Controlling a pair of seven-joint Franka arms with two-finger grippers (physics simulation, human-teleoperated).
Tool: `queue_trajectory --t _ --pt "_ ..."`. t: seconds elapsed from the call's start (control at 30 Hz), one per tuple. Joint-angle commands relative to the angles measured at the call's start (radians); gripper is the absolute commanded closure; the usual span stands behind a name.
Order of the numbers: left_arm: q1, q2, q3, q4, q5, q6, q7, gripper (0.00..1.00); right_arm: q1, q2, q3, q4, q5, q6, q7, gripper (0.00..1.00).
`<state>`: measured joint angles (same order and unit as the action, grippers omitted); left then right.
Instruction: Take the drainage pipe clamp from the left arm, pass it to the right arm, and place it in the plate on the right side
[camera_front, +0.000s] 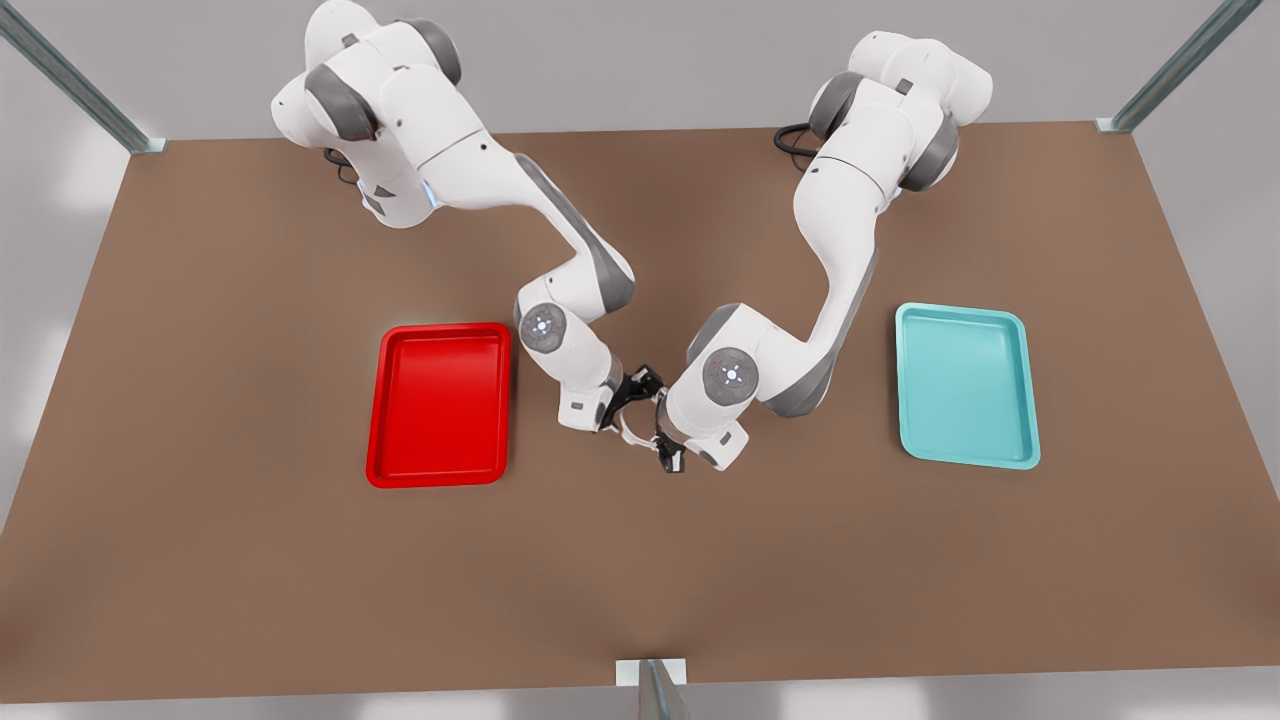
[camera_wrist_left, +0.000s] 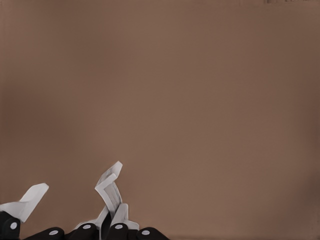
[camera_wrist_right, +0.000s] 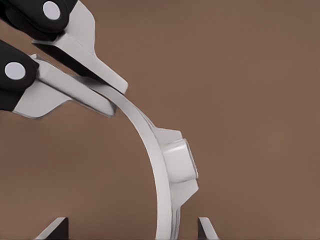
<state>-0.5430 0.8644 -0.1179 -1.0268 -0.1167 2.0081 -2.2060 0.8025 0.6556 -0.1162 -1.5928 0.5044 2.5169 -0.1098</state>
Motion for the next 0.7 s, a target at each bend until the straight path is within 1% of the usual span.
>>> queue_trajectory --t 0.0,0.03,0.07,0.13,0.17,0.2,0.23,0.27,0.4,0.47,0.6,0.67 --pt "0.000 -0.001 0.000 0.001 0.002 0.003 -0.112 0.79 0.001 0.001 0.001 0.001 0.002 0.020 -0.013 0.06" --pt "0.000 -0.001 0.000 0.001 0.002 0.003 -0.110 0.79 0.001 0.001 0.000 0.002 0.002 0.020 -0.014 0.19" --pt "0.000 -0.001 0.000 0.001 0.002 0.003 -0.110 0.79 0.000 0.001 0.000 0.002 0.000 0.020 -0.014 0.28" --pt "0.000 -0.001 0.000 0.001 0.002 0.003 -0.110 0.79 -0.005 0.001 0.001 0.004 -0.003 0.020 -0.019 0.55" --pt "0.000 -0.001 0.000 0.001 0.003 0.003 -0.110 0.79 -0.005 0.001 0.000 0.004 -0.003 0.020 -0.019 0.60" --pt "0.000 -0.001 0.000 0.001 0.002 0.003 -0.107 0.68 -0.006 0.001 0.000 0.004 -0.003 0.020 -0.019 0.68" --pt "0.003 0.004 0.001 0.001 0.002 0.004 -0.113 0.00 -0.006 0.001 0.000 0.004 -0.003 0.020 -0.019 0.76" --pt "0.006 0.004 0.001 0.001 0.000 0.003 -0.115 0.00 -0.008 0.001 0.001 0.004 -0.003 0.020 -0.033 0.79" --pt "0.009 0.001 0.001 0.001 -0.001 -0.006 -0.116 0.00 -0.011 0.002 0.000 0.002 -0.003 0.020 -0.054 0.79" --pt "0.020 -0.002 -0.023 0.002 -0.029 -0.006 -0.113 0.00 -0.012 0.009 0.000 0.004 -0.004 0.020 -0.056 0.79" --pt "0.029 -0.002 -0.039 0.002 -0.031 -0.006 -0.113 0.00 -0.012 0.009 0.000 0.004 -0.003 0.020 -0.060 0.79" --pt "0.034 -0.004 -0.040 0.002 -0.031 -0.008 -0.115 0.00 -0.014 0.033 0.000 0.037 0.000 0.020 -0.057 0.79"
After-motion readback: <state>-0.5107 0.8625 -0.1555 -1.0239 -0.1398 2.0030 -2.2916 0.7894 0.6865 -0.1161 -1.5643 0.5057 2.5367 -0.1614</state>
